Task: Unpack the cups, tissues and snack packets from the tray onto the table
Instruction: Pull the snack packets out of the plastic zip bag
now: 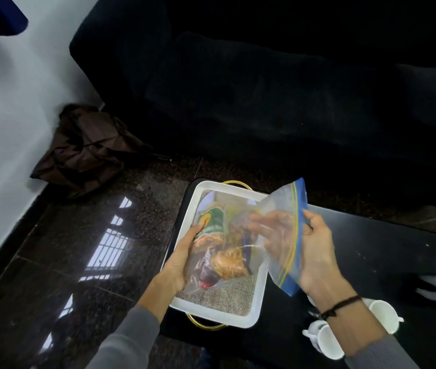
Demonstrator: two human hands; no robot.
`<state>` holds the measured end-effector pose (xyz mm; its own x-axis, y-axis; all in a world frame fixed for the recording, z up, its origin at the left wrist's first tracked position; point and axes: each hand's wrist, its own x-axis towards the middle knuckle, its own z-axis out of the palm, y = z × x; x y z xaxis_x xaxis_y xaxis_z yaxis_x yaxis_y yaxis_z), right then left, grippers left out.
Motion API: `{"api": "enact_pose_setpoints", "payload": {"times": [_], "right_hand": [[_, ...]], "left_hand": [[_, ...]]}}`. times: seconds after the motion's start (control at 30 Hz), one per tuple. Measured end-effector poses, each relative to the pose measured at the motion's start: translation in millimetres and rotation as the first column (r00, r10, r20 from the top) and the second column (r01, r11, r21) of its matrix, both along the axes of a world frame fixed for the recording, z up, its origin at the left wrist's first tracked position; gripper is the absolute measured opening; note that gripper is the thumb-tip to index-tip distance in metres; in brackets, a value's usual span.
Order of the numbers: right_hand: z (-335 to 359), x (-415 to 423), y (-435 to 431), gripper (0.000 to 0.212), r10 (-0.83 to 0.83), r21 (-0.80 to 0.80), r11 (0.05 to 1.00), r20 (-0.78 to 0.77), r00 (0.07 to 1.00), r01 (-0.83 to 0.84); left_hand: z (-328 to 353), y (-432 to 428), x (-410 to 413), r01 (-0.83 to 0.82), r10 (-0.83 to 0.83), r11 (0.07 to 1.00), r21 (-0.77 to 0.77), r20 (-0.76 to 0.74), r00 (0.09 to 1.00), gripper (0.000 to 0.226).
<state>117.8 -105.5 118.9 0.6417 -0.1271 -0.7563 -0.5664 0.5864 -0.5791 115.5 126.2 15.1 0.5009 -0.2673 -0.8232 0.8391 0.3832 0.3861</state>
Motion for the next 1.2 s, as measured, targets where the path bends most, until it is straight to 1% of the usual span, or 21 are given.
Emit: {"api": "enact_pose_setpoints", "payload": {"times": [0.07,0.1,0.17,0.23,0.27,0.33,0.37,0.4,0.43,0.53,0.63,0.7,0.77,0.83,0.9,0.97,1.03,1.07,1.1,1.13,1.2], "right_hand": [[-11.3,-2.8,-3.0,0.056,-0.014,0.012,1.0,-0.07,0.997,0.015],[-14.1,-2.9,-2.9,0.047,0.003,-0.022,1.0,-0.102,0.995,-0.006],[-24.8,-3.5,-1.8,0.03,0.103,-0.12,0.986,-0.132,0.986,-0.12],[-30.9,0.6,4.0,0.035,0.249,-0.187,0.948,-0.064,0.966,-0.257],[-30.4,3.6,10.4,0.025,0.355,-0.271,0.895,-0.045,0.934,-0.354],[-37.2,9.3,22.9,0.031,0.543,-0.467,0.714,-0.101,0.834,-0.521],[-40.0,10.5,28.7,0.025,0.571,-0.512,0.649,-0.163,0.805,-0.563],[-41.8,11.6,32.3,0.021,0.548,-0.532,0.619,-0.234,0.803,-0.578],[-43.0,12.3,34.1,0.02,0.522,-0.518,0.628,-0.274,0.808,-0.581],[-42.1,14.2,38.7,0.022,0.478,-0.425,0.751,-0.178,0.86,-0.505],[-42.6,15.2,45.5,0.028,0.479,-0.417,0.742,-0.218,0.851,-0.525],[-50.6,15.8,49.5,0.036,0.509,-0.407,0.695,-0.304,0.805,-0.593],[-53.7,14.3,52.6,0.054,0.543,-0.463,0.603,-0.358,0.76,-0.649],[-54.5,11.2,53.4,0.055,0.543,-0.607,0.514,-0.317,0.778,-0.606],[-58.6,6.7,50.7,0.056,0.583,-0.711,0.452,-0.222,0.782,-0.539],[-66.4,3.4,42.8,0.052,0.583,-0.73,0.44,-0.211,0.785,-0.523],[-67.6,0.1,31.6,0.041,0.51,-0.695,0.517,-0.218,0.832,-0.499],[-65.6,-1.3,25.5,0.027,0.459,-0.694,0.541,-0.231,0.858,-0.476],[-63.3,-1.7,18.5,0.011,0.431,-0.726,0.508,-0.251,0.867,-0.463],[-57.4,-1.4,15.1,0.012,0.414,-0.782,0.445,-0.253,0.875,-0.437],[-48.2,-2.9,7.7,0.026,0.375,-0.829,0.376,-0.272,0.886,-0.414]], "left_hand": [[0.2,1.5,-3.5,-0.027,0.027,1.0,-0.005,0.004,1.0,0.063],[0.6,2.8,-4.9,-0.035,0.035,0.999,0.0,0.001,0.999,0.064],[0.8,5.4,-6.5,-0.046,0.046,0.999,0.019,0.006,0.999,0.072],[-0.9,7.0,-7.9,-0.058,0.057,0.998,0.023,0.036,0.998,0.078],[-2.1,7.5,-8.8,-0.061,0.059,0.998,0.025,0.06,0.996,0.079],[-4.9,8.9,-10.8,-0.073,0.072,0.997,0.011,0.081,0.994,0.079],[-6.6,9.9,-12.1,-0.078,0.078,0.997,-0.006,0.085,0.993,0.078],[-7.8,11.1,-13.0,-0.081,0.082,0.997,-0.02,0.088,0.993,0.076],[-10.2,12.3,-13.4,-0.083,0.085,0.996,-0.029,0.093,0.992,0.072],[-17.6,13.7,-14.7,-0.053,0.058,0.997,-0.05,0.105,0.993,0.059],[-23.7,11.5,-14.9,0.02,-0.027,0.998,0.065,0.108,0.994,0.082],[-27.4,8.9,-15.0,0.05,-0.062,0.993,0.109,0.107,0.992,0.083],[-27.6,5.6,-13.8,0.053,-0.061,0.996,0.066,0.13,0.99,0.068],[-29.8,3.4,-13.0,0.035,-0.046,0.997,0.069,0.163,0.986,0.063],[-31.9,1.8,-12.8,-0.015,-0.007,0.99,0.138,0.158,0.987,0.067],[-32.8,0.9,-11.3,-0.09,0.068,0.974,0.207,0.112,0.991,0.072],[-34.1,3.1,-9.9,-0.165,0.148,0.952,0.259,0.085,0.985,0.068],[-35.5,5.1,-9.7,-0.203,0.189,0.938,0.281,0.075,0.979,0.063],[-36.8,8.1,-10.1,-0.234,0.225,0.925,0.301,0.064,0.972,0.057],[-38.1,11.8,-10.7,-0.254,0.251,0.914,0.317,0.052,0.967,0.052],[-42.1,20.1,-13.9,-0.266,0.266,0.904,0.336,0.049,0.963,0.048]]}}
